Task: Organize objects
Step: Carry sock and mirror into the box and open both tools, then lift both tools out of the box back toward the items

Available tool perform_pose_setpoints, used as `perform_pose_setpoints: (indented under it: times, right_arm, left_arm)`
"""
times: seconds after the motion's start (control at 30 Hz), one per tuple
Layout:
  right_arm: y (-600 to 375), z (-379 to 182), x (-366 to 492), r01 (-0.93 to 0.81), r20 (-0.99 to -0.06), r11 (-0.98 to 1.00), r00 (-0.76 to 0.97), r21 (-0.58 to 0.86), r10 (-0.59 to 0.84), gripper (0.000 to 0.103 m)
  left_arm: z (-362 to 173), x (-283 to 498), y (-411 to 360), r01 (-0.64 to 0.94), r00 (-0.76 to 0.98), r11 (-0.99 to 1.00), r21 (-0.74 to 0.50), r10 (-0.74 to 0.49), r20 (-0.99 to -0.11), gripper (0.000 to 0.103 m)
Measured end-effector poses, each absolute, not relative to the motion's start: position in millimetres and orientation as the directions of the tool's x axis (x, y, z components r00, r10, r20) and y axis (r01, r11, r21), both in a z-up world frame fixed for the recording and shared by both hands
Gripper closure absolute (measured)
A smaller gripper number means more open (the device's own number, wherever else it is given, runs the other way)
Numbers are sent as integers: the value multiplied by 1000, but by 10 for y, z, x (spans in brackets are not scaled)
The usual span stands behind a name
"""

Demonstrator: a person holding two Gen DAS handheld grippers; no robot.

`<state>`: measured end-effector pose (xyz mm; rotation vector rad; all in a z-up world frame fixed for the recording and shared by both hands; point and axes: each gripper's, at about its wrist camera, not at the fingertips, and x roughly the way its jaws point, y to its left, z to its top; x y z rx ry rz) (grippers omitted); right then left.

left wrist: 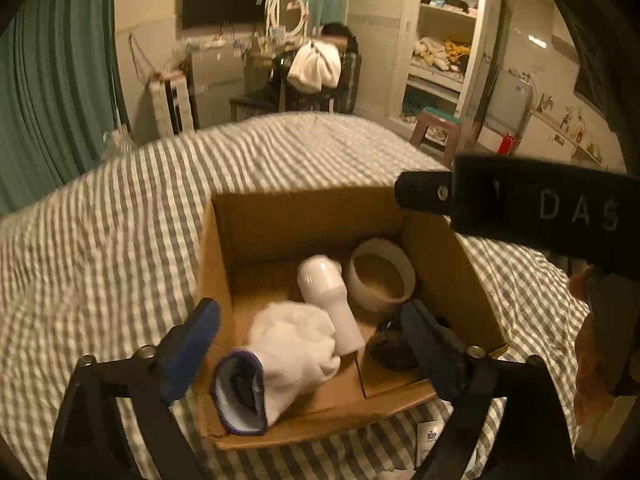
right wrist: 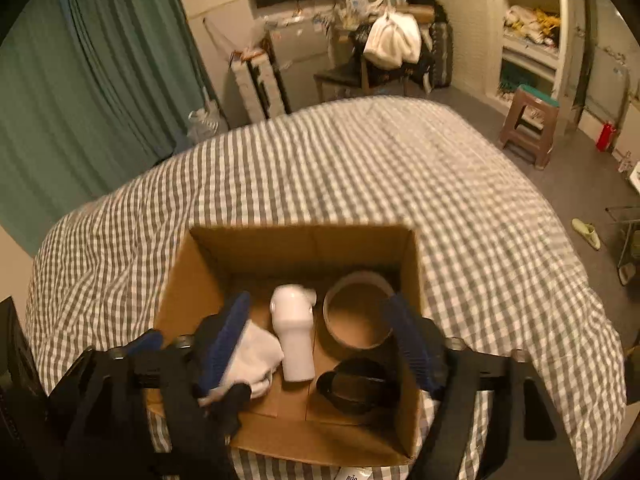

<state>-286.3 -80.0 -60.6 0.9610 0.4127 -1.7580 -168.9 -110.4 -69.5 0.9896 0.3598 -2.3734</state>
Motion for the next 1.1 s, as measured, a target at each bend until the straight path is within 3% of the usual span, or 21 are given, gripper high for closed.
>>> perform_pose_setpoints:
  times: [0.17,0.47,0.7,0.9,1.1]
  right_arm:
    - [-670,-209,-2784,897,-691,-416,-208,146,-692,14]
    - [-307,666,-2576,901,-581,-425,-300,88,-757,10]
    - [328,1230,-2325,906,-458,-424,-382,-13,-802,2]
    - [807,1097,-2271,917,-515,-391,-375,-83,-771,1]
    - [1245,599,-2331,925,-592,-378,-326,-38,-737,1]
  left_arm:
    - [-355,-1611,-1046,571,-597,-821,25,-435,-674,5]
    - [416,-1230,-952,638,-620,-768,-55,-470,-628,5]
    - [825,-734,-730,677,-616,-736,8,-573,-541,1]
    - [901,-324,-647,697,-616,-717,-15,-589,-523,0]
    - [731,-95,-539,720,-603,-692,-42,-596,-530,0]
